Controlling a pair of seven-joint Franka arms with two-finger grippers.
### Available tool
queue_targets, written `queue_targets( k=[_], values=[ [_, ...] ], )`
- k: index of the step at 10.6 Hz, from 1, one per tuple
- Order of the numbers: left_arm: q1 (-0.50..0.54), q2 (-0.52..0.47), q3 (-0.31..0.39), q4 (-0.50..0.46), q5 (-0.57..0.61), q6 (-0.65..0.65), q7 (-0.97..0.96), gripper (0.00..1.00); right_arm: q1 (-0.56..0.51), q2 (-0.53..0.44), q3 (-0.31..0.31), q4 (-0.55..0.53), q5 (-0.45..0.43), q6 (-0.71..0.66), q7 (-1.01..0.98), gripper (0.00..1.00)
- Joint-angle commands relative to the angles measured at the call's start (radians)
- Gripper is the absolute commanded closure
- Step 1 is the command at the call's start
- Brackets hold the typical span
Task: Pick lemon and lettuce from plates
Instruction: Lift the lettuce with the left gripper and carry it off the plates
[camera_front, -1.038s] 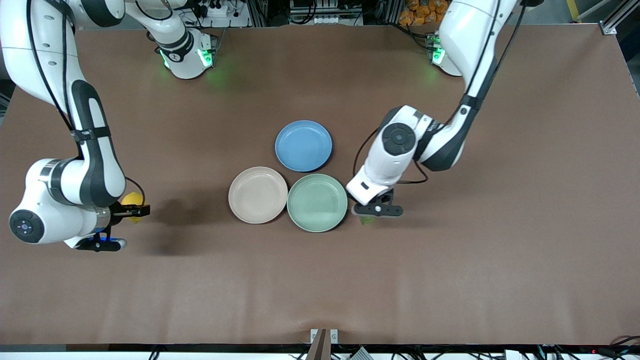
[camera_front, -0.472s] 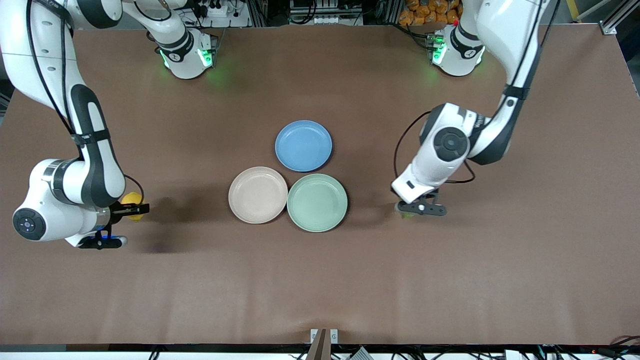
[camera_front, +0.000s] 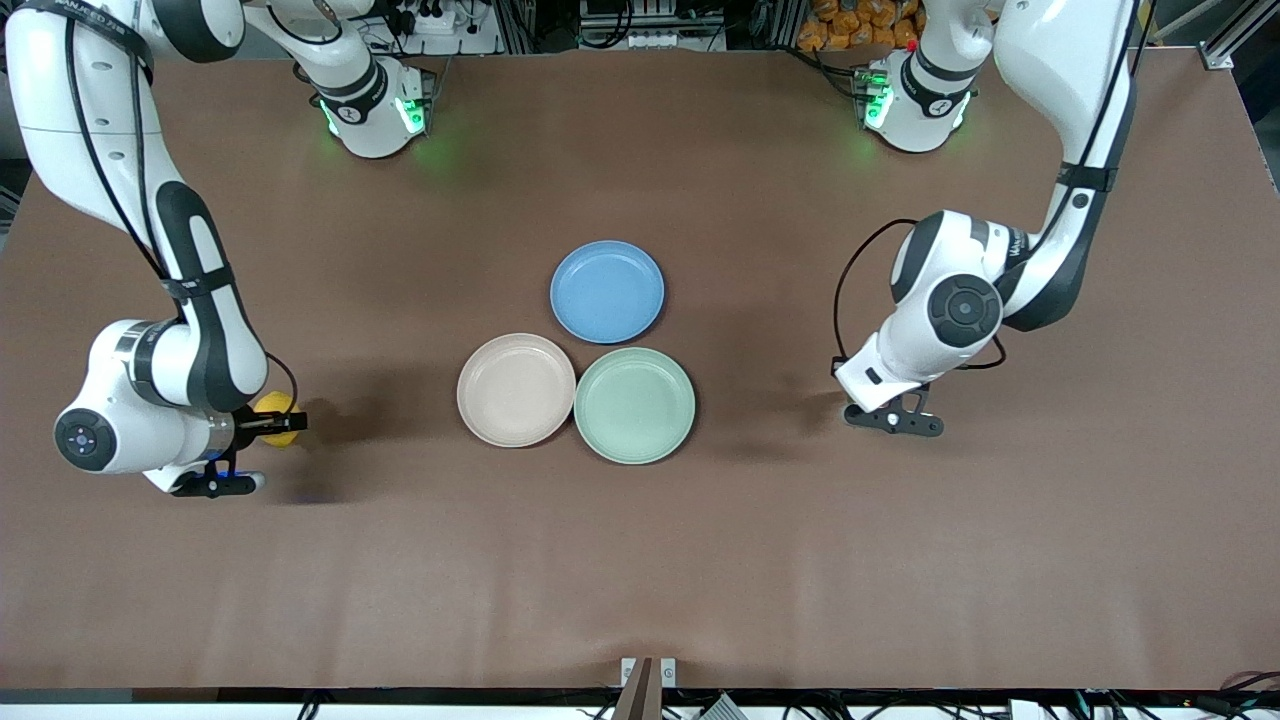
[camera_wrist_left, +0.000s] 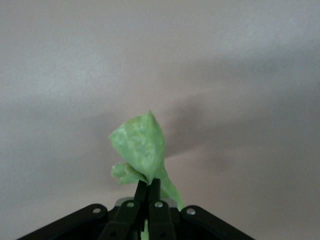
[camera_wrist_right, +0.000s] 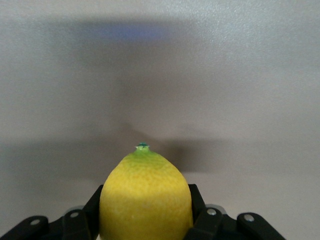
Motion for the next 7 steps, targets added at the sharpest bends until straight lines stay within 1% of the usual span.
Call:
queue_targets(
  k=[1, 4, 5, 6, 7],
  values=[
    [0.067, -0.036, -0.003, -0.029, 0.023, -0.061, 0.112, 1.0, -0.017, -0.011, 0.014, -0.043, 0.008, 0.065, -0.02, 0.83],
    [0.153, -0.03, -0.002, -0.027, 0.023, -0.088, 0.286, 1.0, -0.017, 0.01, 0.014, -0.05, 0.01, 0.09, -0.02, 0.81],
    [0.167, -0.027, -0.002, -0.026, 0.023, -0.088, 0.308, 1.0, -0.016, 0.012, 0.014, -0.049, 0.011, 0.09, -0.017, 0.59],
    [0.178, -0.026, -0.002, -0.024, 0.023, -0.088, 0.326, 1.0, -0.017, 0.01, 0.014, -0.047, 0.025, 0.095, -0.016, 0.01],
    [0.181, -0.026, 0.0, -0.024, 0.023, -0.088, 0.343, 1.0, -0.014, 0.009, 0.014, -0.046, 0.03, 0.095, -0.017, 0.0]
  ],
)
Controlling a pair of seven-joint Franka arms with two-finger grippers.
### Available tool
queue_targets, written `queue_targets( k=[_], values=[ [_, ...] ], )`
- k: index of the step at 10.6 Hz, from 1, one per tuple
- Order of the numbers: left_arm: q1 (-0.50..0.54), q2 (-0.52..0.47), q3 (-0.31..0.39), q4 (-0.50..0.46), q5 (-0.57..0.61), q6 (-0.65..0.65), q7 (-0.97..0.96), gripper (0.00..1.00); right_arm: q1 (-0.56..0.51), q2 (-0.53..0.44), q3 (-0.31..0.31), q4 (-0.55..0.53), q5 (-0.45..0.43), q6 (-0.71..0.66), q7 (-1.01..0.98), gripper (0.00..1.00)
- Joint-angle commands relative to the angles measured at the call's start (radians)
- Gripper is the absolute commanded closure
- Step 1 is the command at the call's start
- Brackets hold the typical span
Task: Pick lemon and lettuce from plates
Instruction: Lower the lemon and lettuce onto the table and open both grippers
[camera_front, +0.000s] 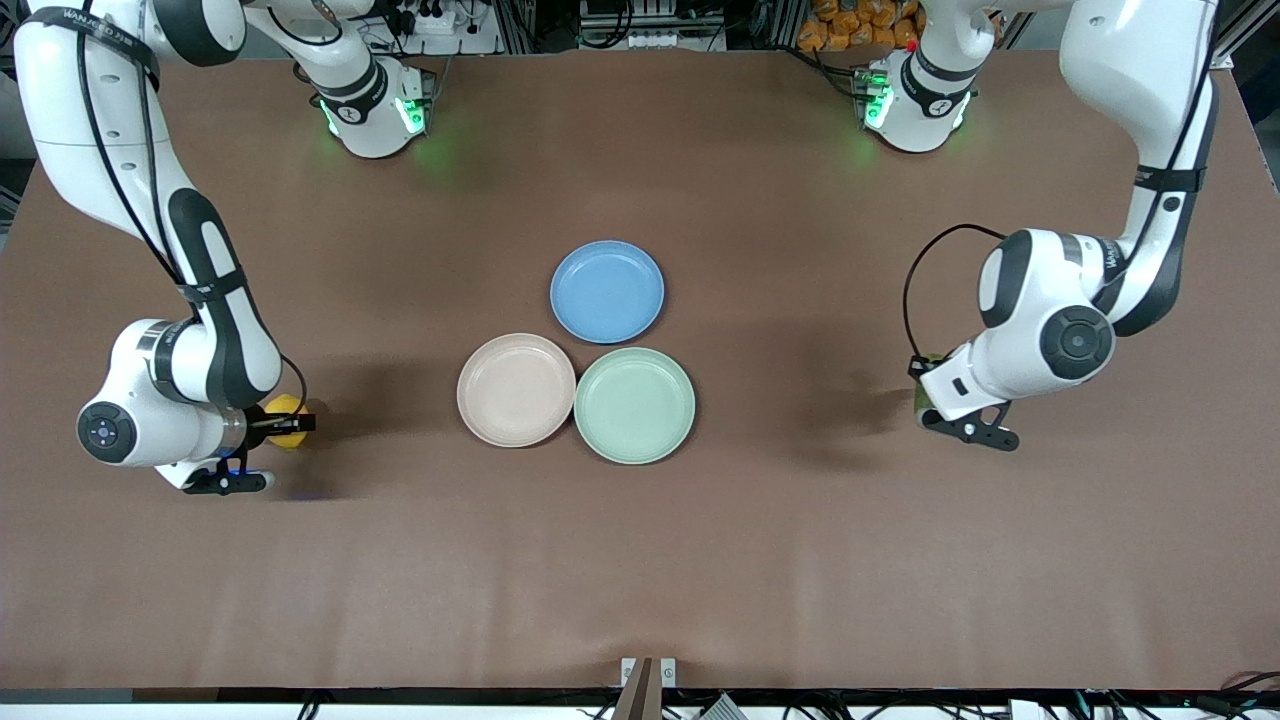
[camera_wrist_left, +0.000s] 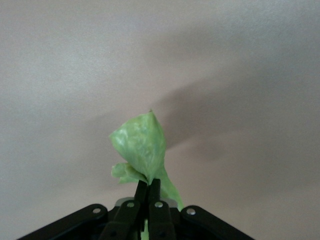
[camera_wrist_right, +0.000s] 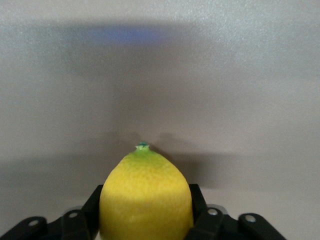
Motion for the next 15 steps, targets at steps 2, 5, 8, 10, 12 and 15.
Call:
queue_targets(
  k=[2, 5, 8, 10, 12, 15],
  values=[
    [0.03, -0.02, -0.005, -0.017, 0.022, -0.011, 0.074, 1.0, -0.017, -0.009, 0.013, 0.005, 0.022, -0.001, -0.015, 0.0],
    [0.033, -0.02, -0.005, -0.017, 0.024, -0.012, 0.083, 0.44, -0.015, -0.016, 0.012, 0.034, 0.021, -0.015, -0.013, 0.0],
    [0.031, -0.017, -0.007, -0.005, 0.024, -0.021, 0.109, 0.0, -0.018, -0.016, 0.012, 0.142, 0.018, -0.136, -0.013, 0.0],
    [0.03, -0.014, -0.007, -0.003, 0.024, -0.023, 0.109, 0.0, -0.014, -0.019, 0.012, 0.161, 0.021, -0.14, -0.009, 0.0],
    [0.022, -0.017, -0.007, 0.004, 0.024, -0.023, 0.108, 0.0, -0.009, -0.045, 0.012, 0.166, 0.021, -0.165, -0.006, 0.0],
    [0.019, -0.034, -0.015, 0.017, 0.022, -0.024, 0.073, 0.0, -0.01, -0.051, 0.012, 0.273, 0.018, -0.297, -0.006, 0.0]
  ],
)
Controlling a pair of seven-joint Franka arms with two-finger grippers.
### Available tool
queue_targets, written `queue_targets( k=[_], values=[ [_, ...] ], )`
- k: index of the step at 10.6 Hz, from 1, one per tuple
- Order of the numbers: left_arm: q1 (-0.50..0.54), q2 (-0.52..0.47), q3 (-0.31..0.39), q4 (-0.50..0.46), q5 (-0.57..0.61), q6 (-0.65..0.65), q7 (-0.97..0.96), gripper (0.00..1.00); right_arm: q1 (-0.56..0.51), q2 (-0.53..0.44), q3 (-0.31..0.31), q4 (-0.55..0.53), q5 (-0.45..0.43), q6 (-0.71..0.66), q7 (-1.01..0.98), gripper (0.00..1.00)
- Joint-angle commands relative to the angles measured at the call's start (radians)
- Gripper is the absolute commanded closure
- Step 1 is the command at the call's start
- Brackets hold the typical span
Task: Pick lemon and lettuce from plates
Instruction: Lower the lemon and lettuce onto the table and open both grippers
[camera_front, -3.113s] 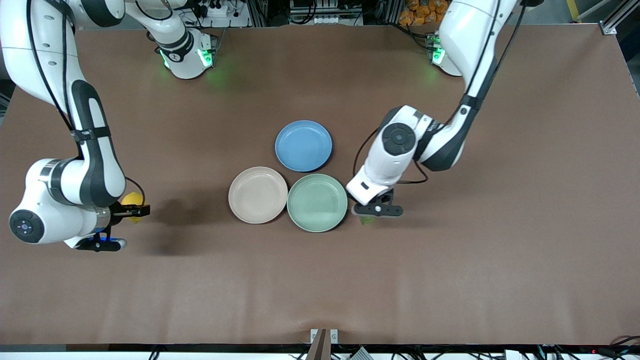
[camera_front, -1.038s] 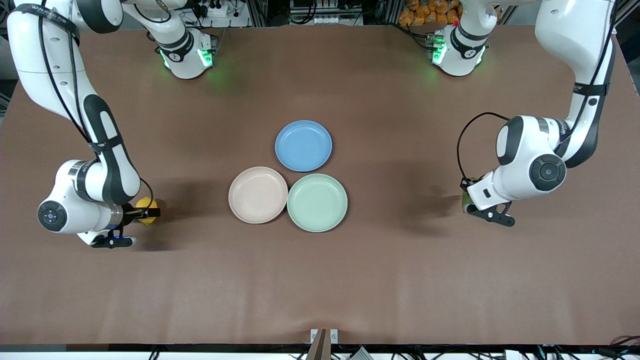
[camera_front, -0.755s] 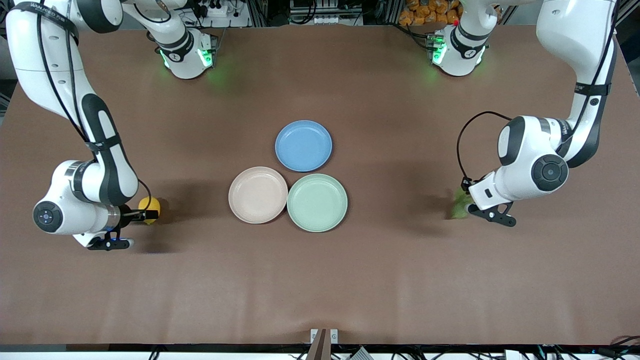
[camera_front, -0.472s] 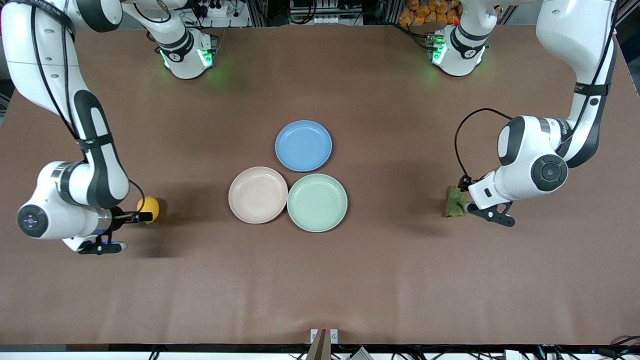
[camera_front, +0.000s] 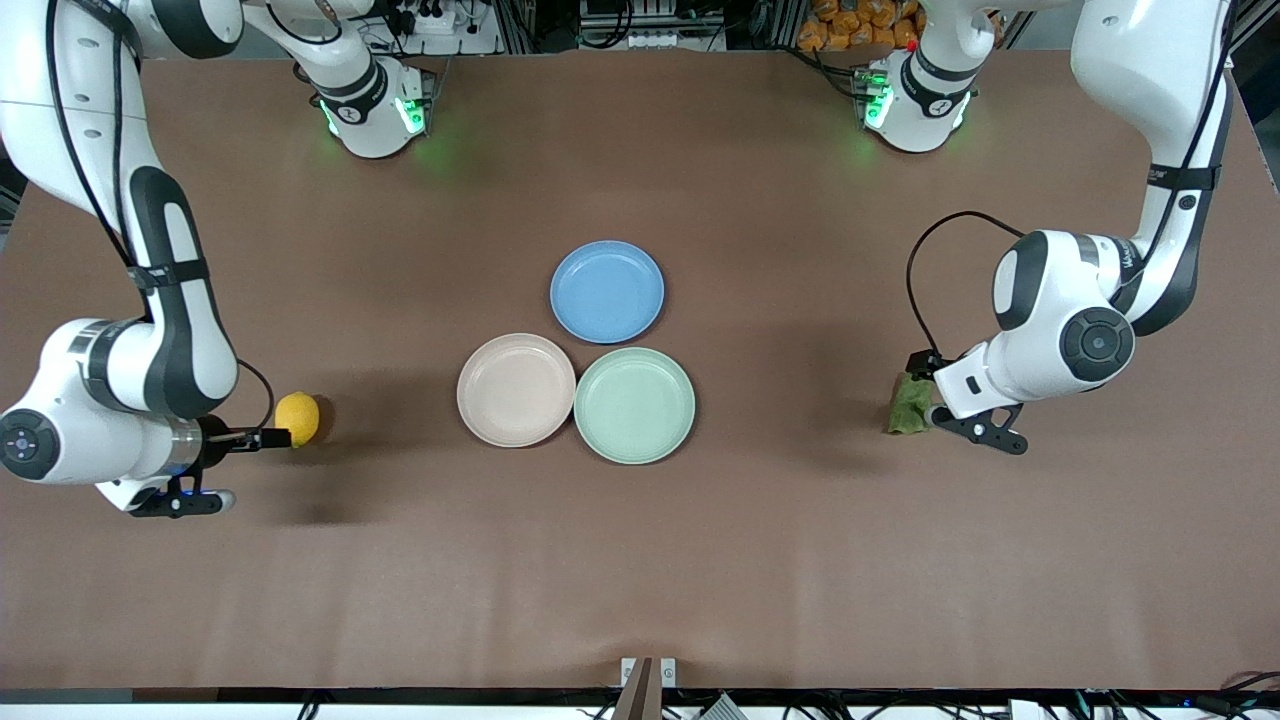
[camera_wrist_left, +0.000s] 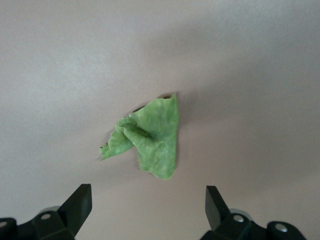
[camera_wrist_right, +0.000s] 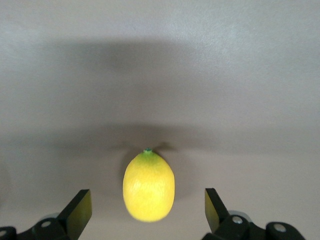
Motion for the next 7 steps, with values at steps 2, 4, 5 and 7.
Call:
queue_targets(
  k=[2, 4, 5, 7],
  values=[
    [-0.016, -0.047, -0.017, 0.005, 0.022, -0.02, -0.108, 0.0, -0.004, -0.024, 0.012, 0.129, 0.005, -0.173, -0.004, 0.0],
    [-0.027, -0.047, -0.024, 0.025, 0.022, -0.02, -0.142, 0.0, -0.001, -0.058, 0.015, 0.165, 0.005, -0.235, 0.015, 0.0],
    [-0.024, -0.047, -0.025, 0.048, 0.022, -0.02, -0.137, 0.0, -0.001, -0.081, 0.015, 0.166, 0.001, -0.24, 0.056, 0.0],
    [-0.015, -0.042, -0.024, 0.12, 0.021, -0.02, -0.134, 0.0, 0.0, -0.129, 0.015, 0.165, -0.001, -0.256, 0.127, 0.0]
  ],
)
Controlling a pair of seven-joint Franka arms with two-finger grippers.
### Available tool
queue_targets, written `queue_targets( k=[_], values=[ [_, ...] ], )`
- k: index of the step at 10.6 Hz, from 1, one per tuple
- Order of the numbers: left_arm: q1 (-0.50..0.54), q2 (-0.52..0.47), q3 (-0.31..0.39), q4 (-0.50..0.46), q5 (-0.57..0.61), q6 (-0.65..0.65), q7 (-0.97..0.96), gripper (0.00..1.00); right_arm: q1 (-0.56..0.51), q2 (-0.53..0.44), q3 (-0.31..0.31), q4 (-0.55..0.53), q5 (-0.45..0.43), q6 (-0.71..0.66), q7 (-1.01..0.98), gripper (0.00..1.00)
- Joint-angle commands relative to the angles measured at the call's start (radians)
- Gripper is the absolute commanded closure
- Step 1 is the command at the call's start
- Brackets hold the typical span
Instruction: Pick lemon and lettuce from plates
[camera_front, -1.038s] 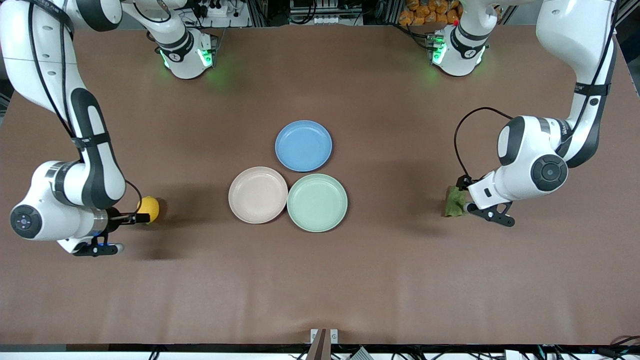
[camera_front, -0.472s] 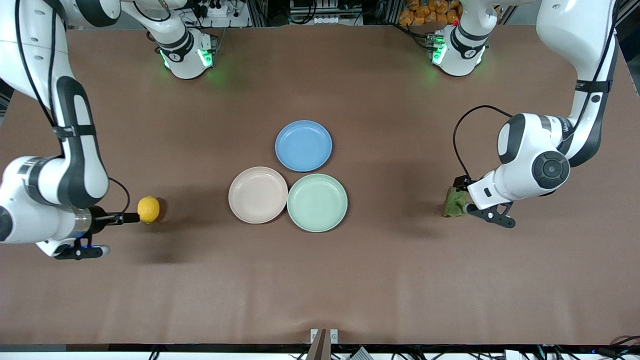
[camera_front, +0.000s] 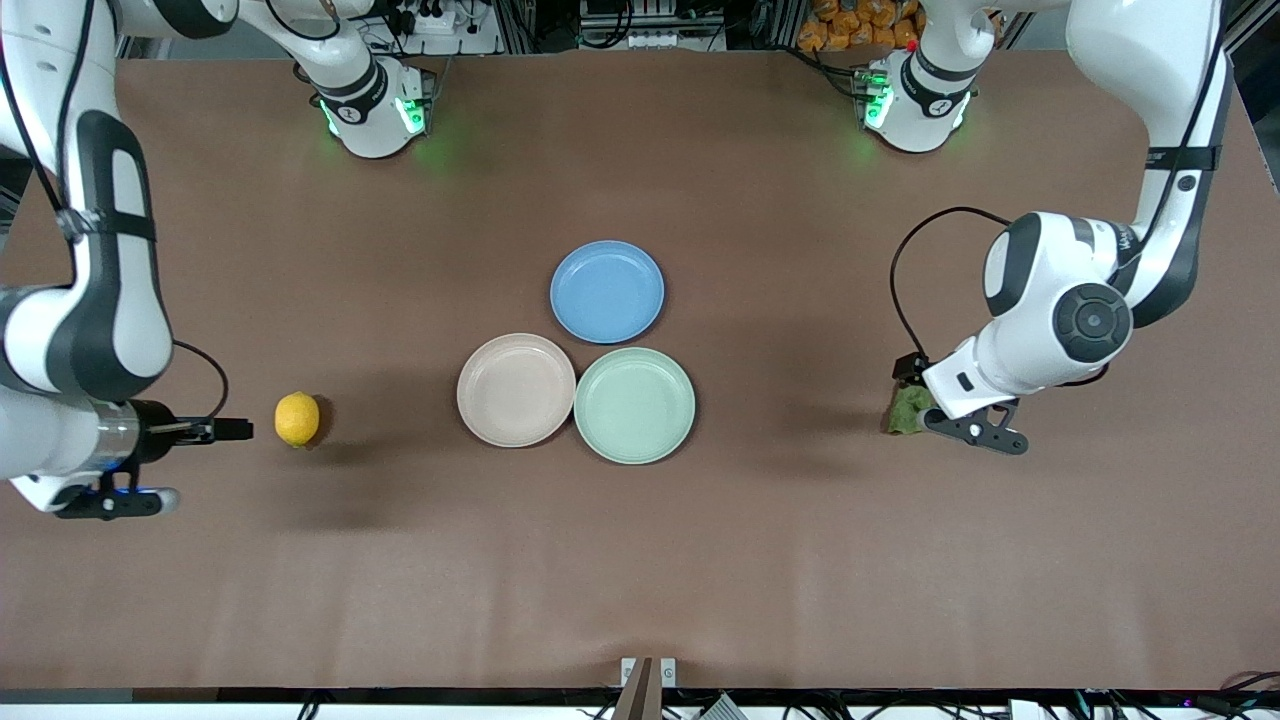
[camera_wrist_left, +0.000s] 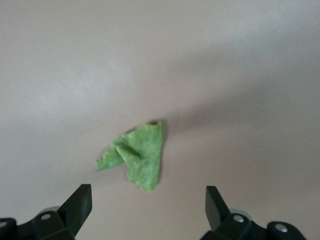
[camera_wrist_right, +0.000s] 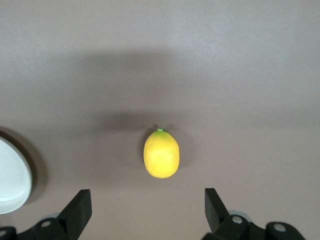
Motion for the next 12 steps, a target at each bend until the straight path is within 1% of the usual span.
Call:
queue_targets(
  k=[1, 2, 3, 5, 7, 8, 9, 10, 11, 12],
  values=[
    [0.019, 0.01, -0.002, 0.122, 0.01, -0.018, -0.025, 0.0, -0.001, -0.088, 0.008, -0.008, -0.001, -0.058, 0.075, 0.0],
    [0.02, 0.036, 0.004, 0.166, 0.008, -0.018, -0.022, 0.0, 0.003, -0.12, 0.008, -0.008, -0.002, -0.09, 0.096, 0.0],
    [0.042, 0.038, 0.01, 0.177, 0.005, -0.017, -0.014, 0.0, 0.005, -0.155, 0.009, -0.008, -0.001, -0.125, 0.13, 0.0],
    [0.059, 0.046, 0.007, 0.178, -0.024, -0.012, -0.017, 0.0, 0.006, -0.233, 0.009, -0.008, 0.007, -0.174, 0.139, 0.0],
    [0.04, 0.043, 0.0, 0.178, -0.051, -0.009, -0.033, 0.0, 0.011, -0.305, 0.002, -0.008, -0.002, -0.269, 0.136, 0.0],
    [0.029, 0.031, -0.002, 0.176, -0.054, -0.011, -0.036, 0.0, 0.013, -0.348, 0.005, -0.012, -0.004, -0.286, 0.136, 0.0],
    [0.032, 0.003, -0.002, 0.171, -0.053, -0.026, -0.048, 0.0, 0.025, -0.37, 0.003, -0.02, -0.004, -0.293, 0.133, 0.0],
    [0.032, -0.014, -0.002, 0.174, -0.055, -0.084, -0.048, 0.0, 0.034, -0.391, 0.002, -0.035, -0.007, -0.312, 0.139, 0.0],
    [0.035, -0.038, -0.003, 0.175, -0.053, -0.119, -0.048, 0.0, 0.033, -0.408, 0.002, -0.06, -0.007, -0.308, 0.129, 0.0],
    [0.039, -0.066, -0.005, 0.175, -0.055, -0.144, -0.046, 0.0, 0.036, -0.456, 0.002, -0.125, -0.007, -0.281, 0.125, 0.0]
  ],
)
